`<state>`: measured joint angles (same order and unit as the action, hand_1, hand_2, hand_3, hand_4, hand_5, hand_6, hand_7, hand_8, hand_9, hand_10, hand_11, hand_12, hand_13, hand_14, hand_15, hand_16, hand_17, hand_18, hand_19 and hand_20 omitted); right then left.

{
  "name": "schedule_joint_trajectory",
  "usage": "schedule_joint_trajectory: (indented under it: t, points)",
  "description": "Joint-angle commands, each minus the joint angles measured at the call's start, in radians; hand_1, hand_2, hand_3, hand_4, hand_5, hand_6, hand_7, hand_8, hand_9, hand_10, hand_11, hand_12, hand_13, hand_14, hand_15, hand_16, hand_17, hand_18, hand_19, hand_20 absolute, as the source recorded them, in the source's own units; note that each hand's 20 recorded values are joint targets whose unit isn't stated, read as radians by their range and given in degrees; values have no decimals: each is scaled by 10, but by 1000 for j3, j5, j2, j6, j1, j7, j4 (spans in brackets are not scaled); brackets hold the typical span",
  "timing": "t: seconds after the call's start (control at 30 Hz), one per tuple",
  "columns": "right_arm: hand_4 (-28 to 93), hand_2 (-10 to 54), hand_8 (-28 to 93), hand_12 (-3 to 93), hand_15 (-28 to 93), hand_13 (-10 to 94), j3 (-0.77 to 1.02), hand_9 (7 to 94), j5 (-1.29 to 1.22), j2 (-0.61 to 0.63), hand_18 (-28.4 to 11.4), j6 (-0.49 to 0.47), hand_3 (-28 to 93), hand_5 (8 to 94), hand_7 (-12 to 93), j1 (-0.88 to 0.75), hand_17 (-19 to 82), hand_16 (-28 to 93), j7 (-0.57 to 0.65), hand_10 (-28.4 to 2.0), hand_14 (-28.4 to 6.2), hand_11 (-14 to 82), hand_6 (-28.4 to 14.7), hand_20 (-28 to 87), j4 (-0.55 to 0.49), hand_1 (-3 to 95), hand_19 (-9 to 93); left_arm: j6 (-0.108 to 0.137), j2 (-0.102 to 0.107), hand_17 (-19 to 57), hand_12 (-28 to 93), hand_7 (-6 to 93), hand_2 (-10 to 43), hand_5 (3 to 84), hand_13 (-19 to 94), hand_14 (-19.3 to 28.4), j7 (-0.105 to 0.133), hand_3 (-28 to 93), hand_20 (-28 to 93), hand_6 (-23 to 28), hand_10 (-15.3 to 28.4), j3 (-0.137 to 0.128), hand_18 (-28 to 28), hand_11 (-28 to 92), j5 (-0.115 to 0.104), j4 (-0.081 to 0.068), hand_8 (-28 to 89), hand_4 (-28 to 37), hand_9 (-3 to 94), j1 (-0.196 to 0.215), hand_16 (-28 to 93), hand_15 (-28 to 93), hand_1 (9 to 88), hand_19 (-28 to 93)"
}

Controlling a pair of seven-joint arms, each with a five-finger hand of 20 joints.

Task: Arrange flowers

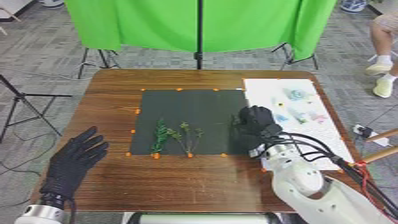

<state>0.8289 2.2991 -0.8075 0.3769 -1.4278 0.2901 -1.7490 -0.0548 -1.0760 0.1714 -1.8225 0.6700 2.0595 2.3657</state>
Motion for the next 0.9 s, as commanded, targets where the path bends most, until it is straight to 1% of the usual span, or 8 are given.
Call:
schedule_joint_trajectory:
  t: [0.03,0.2,0.33,0.5,0.6,0.73,0.83,0.9]
  points:
    - [-207,-95,167,408,848,756,23,843,-56,-1,-210,-4,886,704,648,-52,420,421,-90,-64,-80,766,-56,588,-38,424,932,0,-5,-83,173,201,-1,315,241,140,1,687,100,36,122,1,210,248,3,-3,-91,-271,288,17,9,390,234,501]
    - [-214,-95,168,407,848,756,9,844,-88,-22,-209,-54,885,704,646,-38,420,421,-199,-64,-78,766,-55,588,-48,426,932,-2,-8,-82,172,201,0,315,240,140,0,685,100,36,122,0,210,247,4,-3,-91,-271,288,17,9,391,235,501]
    - [-220,-95,166,409,846,755,-33,843,-72,-38,-208,-94,886,704,645,-8,420,421,-224,-63,-77,764,-54,587,-36,428,932,-2,-8,-82,173,202,-1,315,240,141,-2,686,99,36,122,1,209,248,4,-4,-91,-271,288,13,9,391,235,501]
    - [-227,-95,162,410,843,755,-98,842,27,-35,-207,-130,884,705,642,48,420,420,-124,-63,-76,759,-52,585,-15,431,932,-4,-7,-83,173,202,-2,314,240,141,-3,688,100,37,123,1,210,247,4,-5,-91,-271,288,11,8,391,234,501]
    - [-226,-95,160,410,842,755,-104,843,60,-29,-207,-177,884,705,642,63,420,419,-63,-63,-77,758,-50,582,-16,431,932,-1,-4,-83,172,201,-2,315,241,140,-2,687,100,36,122,2,210,247,3,-5,-91,-272,288,11,9,390,235,501]
    - [-238,-95,158,410,838,753,-81,839,84,-14,-205,-272,878,703,638,64,420,418,-59,-62,-77,751,-47,576,-32,436,932,1,-3,-83,173,201,-1,315,240,141,-1,687,100,36,122,2,210,247,1,-4,-91,-273,288,13,9,391,235,501]
    - [-248,-92,156,410,833,747,-84,837,81,8,-204,-329,871,701,633,79,416,419,-67,-60,-78,746,-45,568,-43,441,932,3,3,-83,173,201,-1,315,240,140,6,687,100,36,122,6,210,246,-1,-4,-91,-272,288,14,9,390,235,501]
    - [-253,-91,154,410,831,746,-81,836,83,21,-202,-373,867,700,631,88,412,418,-91,-60,-77,742,-44,562,-49,443,932,4,-1,-83,173,200,-1,315,240,141,6,687,100,37,122,4,210,247,1,-3,-91,-271,287,14,9,391,235,501]
